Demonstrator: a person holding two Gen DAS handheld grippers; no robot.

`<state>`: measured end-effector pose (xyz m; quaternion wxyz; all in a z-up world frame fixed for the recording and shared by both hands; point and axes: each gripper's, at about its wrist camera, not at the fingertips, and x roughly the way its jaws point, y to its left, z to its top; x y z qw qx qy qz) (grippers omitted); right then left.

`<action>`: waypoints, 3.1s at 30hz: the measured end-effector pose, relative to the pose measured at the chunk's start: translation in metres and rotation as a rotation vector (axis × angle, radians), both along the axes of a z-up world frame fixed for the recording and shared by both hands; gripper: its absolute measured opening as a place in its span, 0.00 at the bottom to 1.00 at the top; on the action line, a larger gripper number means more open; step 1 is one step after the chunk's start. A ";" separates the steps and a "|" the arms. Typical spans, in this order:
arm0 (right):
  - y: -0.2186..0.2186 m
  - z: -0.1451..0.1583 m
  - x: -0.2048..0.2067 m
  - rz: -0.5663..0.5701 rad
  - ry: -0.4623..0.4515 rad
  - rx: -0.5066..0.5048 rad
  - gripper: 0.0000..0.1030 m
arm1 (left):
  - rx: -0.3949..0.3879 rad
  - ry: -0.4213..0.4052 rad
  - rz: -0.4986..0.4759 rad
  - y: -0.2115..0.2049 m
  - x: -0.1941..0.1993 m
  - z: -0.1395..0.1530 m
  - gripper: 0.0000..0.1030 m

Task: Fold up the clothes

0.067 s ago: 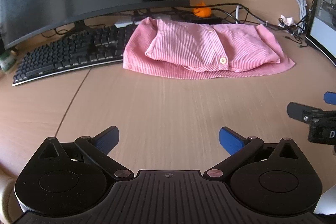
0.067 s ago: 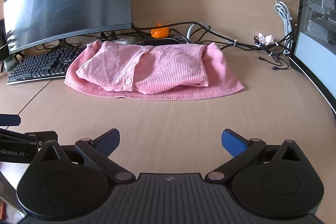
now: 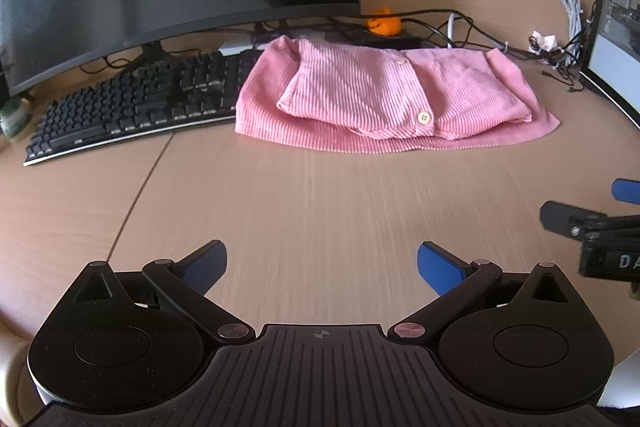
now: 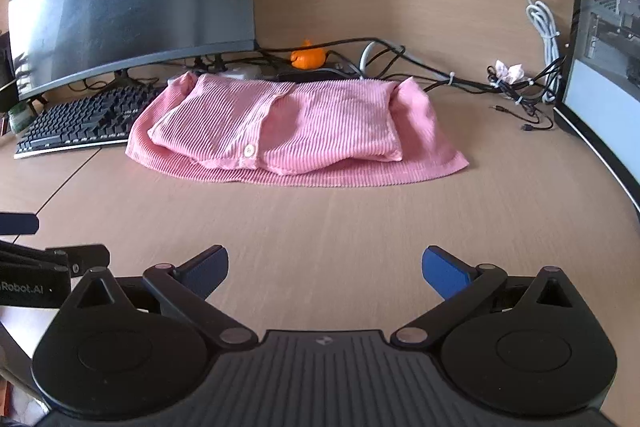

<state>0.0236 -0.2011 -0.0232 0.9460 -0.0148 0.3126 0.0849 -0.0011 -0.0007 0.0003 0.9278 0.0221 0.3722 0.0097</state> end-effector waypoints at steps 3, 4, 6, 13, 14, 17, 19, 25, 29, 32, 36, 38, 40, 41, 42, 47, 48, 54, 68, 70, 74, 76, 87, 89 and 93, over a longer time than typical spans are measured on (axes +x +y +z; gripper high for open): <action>-0.002 0.002 -0.004 -0.012 -0.011 -0.002 1.00 | 0.003 0.000 -0.003 -0.001 -0.001 0.000 1.00; -0.001 0.001 -0.006 -0.015 -0.005 -0.007 1.00 | 0.004 0.000 -0.004 -0.001 -0.002 0.000 1.00; 0.000 -0.002 -0.006 -0.020 0.025 -0.008 1.00 | 0.007 0.000 -0.005 -0.002 -0.003 0.001 1.00; -0.009 -0.006 -0.005 -0.043 0.047 0.004 1.00 | 0.013 0.001 -0.011 -0.004 -0.006 0.001 1.00; -0.008 -0.005 -0.007 -0.040 0.042 0.002 1.00 | 0.012 0.000 -0.009 -0.004 -0.007 0.001 1.00; -0.010 -0.004 -0.008 -0.032 0.031 0.001 1.00 | 0.013 -0.010 -0.010 -0.005 -0.007 0.002 1.00; -0.011 -0.003 -0.009 -0.034 0.030 0.003 1.00 | 0.014 -0.016 -0.010 -0.006 -0.007 0.003 1.00; -0.012 -0.001 -0.007 -0.037 0.024 0.012 1.00 | 0.006 -0.024 -0.005 -0.006 -0.005 0.004 1.00; -0.013 -0.001 -0.007 -0.035 0.020 0.011 1.00 | 0.000 -0.030 -0.003 -0.008 -0.003 0.004 1.00; -0.014 0.000 -0.005 -0.036 0.019 0.011 1.00 | -0.001 -0.033 -0.001 -0.009 -0.002 0.004 1.00; -0.016 0.000 -0.004 -0.035 0.017 0.011 1.00 | -0.003 -0.038 -0.002 -0.010 -0.001 0.004 1.00; -0.017 0.000 -0.003 -0.026 0.018 0.019 1.00 | -0.004 -0.038 -0.001 -0.011 0.000 0.004 1.00; -0.018 0.000 -0.002 -0.007 0.023 0.039 1.00 | -0.005 -0.038 -0.001 -0.011 0.000 0.005 1.00; -0.018 0.000 -0.002 0.002 0.024 0.047 1.00 | -0.006 -0.038 0.000 -0.011 0.001 0.005 1.00; -0.018 0.000 -0.001 0.009 0.023 0.050 1.00 | -0.007 -0.039 0.001 -0.011 0.001 0.005 1.00; -0.018 0.000 0.001 0.016 0.025 0.046 1.00 | -0.008 -0.036 0.005 -0.012 0.003 0.004 1.00; -0.018 0.000 0.002 0.013 0.027 0.045 1.00 | -0.008 -0.036 0.006 -0.012 0.003 0.004 1.00; -0.021 -0.004 0.008 -0.010 0.048 0.038 1.00 | -0.008 -0.030 0.010 -0.013 0.006 0.004 1.00; -0.016 -0.009 0.015 -0.009 0.079 0.036 1.00 | -0.017 0.009 0.017 -0.010 0.017 -0.004 1.00; -0.016 -0.010 0.017 -0.012 0.087 0.030 1.00 | -0.018 0.008 0.020 -0.009 0.018 -0.004 1.00; -0.016 -0.010 0.020 -0.018 0.087 0.039 1.00 | -0.018 0.011 0.020 -0.007 0.020 -0.005 1.00; -0.015 -0.010 0.021 -0.012 0.086 0.040 1.00 | -0.019 0.014 0.020 -0.006 0.022 -0.005 1.00; -0.010 -0.012 0.027 0.005 0.112 0.021 1.00 | -0.023 0.034 0.024 -0.005 0.027 -0.007 1.00; -0.010 -0.012 0.028 0.006 0.114 0.017 1.00 | -0.023 0.037 0.025 -0.005 0.028 -0.008 1.00; -0.010 -0.013 0.029 0.009 0.121 0.011 1.00 | -0.023 0.043 0.030 -0.005 0.028 -0.008 1.00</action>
